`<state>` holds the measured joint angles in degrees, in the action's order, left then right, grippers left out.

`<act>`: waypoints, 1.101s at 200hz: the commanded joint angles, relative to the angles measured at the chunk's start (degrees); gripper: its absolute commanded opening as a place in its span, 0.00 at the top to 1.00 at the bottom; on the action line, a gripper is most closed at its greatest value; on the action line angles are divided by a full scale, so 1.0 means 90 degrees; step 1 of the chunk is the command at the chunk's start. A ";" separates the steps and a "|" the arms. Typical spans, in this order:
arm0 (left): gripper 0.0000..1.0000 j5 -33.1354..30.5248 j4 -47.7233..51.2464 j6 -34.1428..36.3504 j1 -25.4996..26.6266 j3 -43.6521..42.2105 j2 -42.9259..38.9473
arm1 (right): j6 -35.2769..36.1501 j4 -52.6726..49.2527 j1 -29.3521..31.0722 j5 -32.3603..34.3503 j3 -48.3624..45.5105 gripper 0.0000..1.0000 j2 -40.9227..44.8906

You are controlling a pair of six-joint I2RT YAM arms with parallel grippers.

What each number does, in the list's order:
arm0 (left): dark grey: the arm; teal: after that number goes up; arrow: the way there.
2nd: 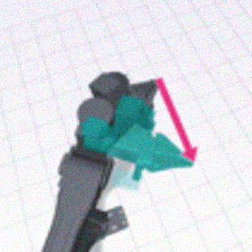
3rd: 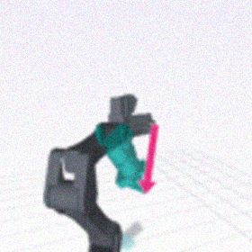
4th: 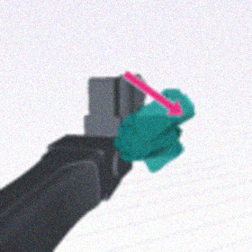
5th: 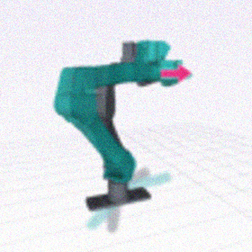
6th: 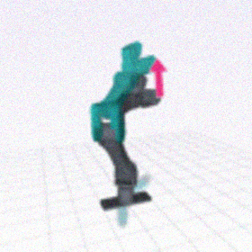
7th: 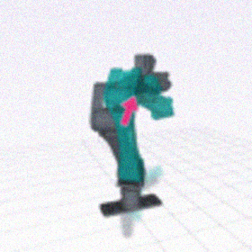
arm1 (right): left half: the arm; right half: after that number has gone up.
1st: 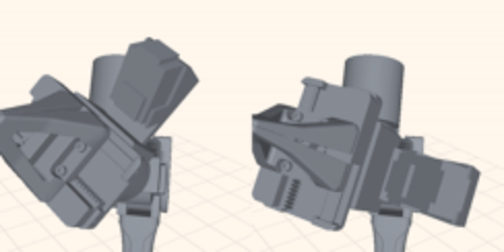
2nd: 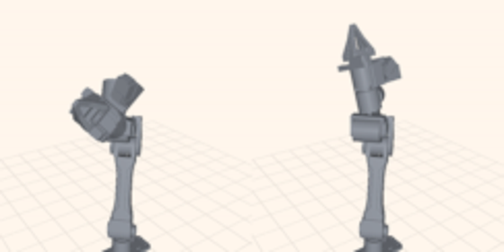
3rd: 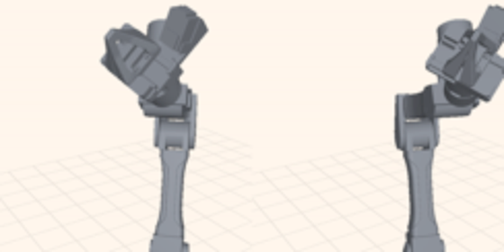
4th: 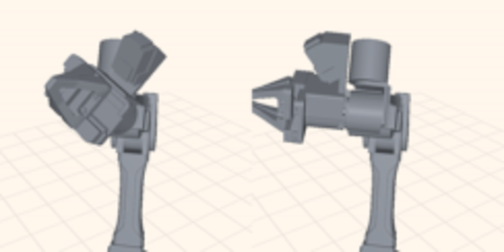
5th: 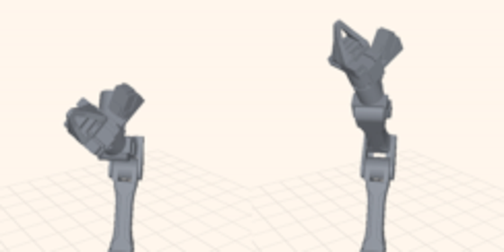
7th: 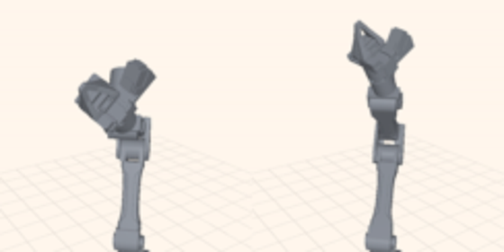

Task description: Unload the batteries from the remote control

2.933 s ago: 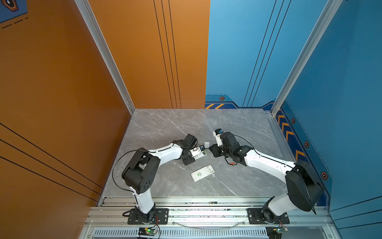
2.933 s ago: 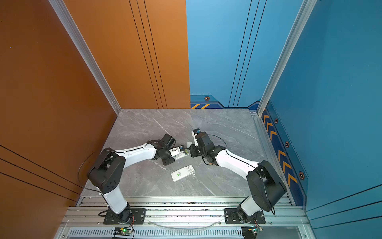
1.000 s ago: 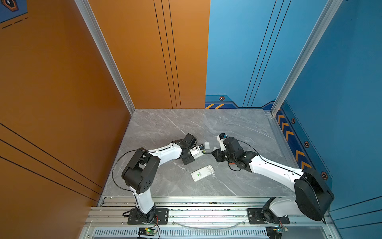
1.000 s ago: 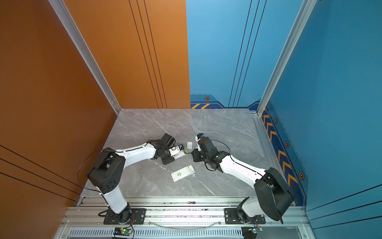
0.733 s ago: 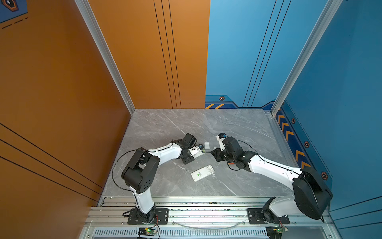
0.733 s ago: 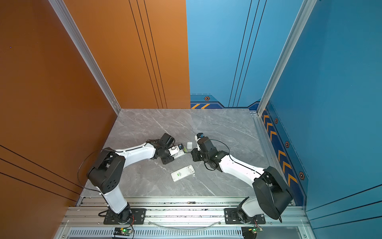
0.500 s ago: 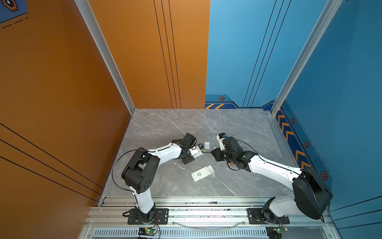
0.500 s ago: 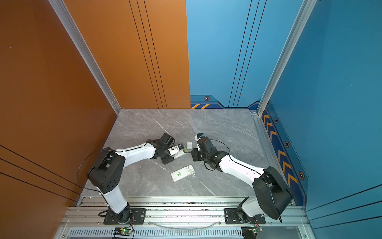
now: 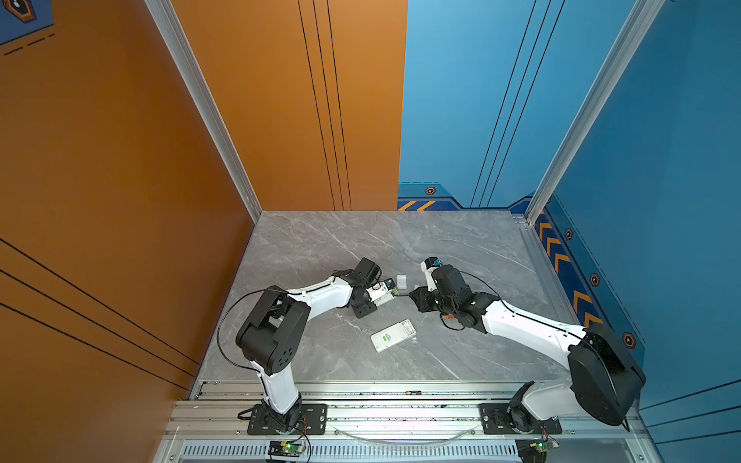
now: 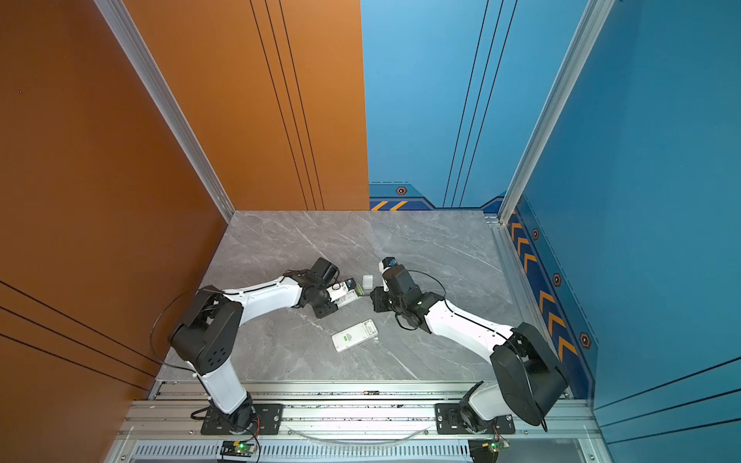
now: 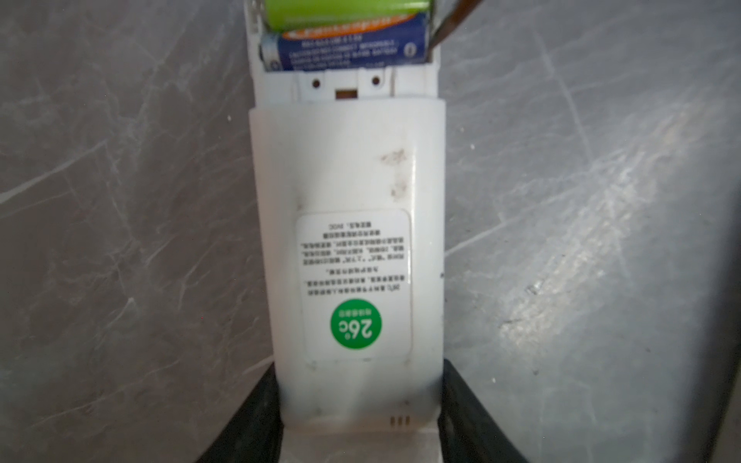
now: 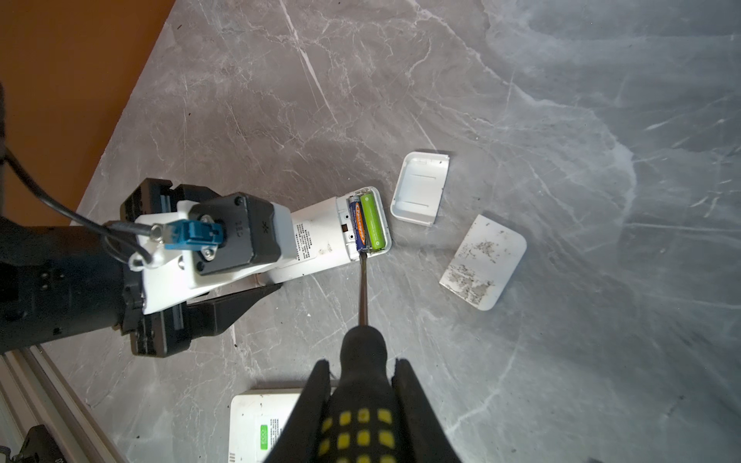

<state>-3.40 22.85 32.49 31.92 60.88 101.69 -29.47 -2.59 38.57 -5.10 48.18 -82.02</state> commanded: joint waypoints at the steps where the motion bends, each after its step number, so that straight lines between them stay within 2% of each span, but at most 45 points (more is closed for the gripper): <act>1: 1.00 0.0379 0.0341 0.0189 0.0065 -0.0046 0.0255 | -0.0094 0.0522 -0.0110 0.0284 0.0182 1.00 0.0271; 117: 1.00 0.0308 0.0387 0.0190 0.0052 -0.0066 0.0212 | -0.0089 0.0524 -0.0224 0.0345 0.0223 1.00 0.0353; 220: 1.00 0.0040 0.0439 0.0135 0.0011 -0.0073 0.0148 | -0.0358 0.0600 -0.0451 0.0336 -0.0400 1.00 0.0691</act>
<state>-3.05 22.24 33.15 31.94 60.88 101.80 -31.73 1.72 34.81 -3.27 45.87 -77.08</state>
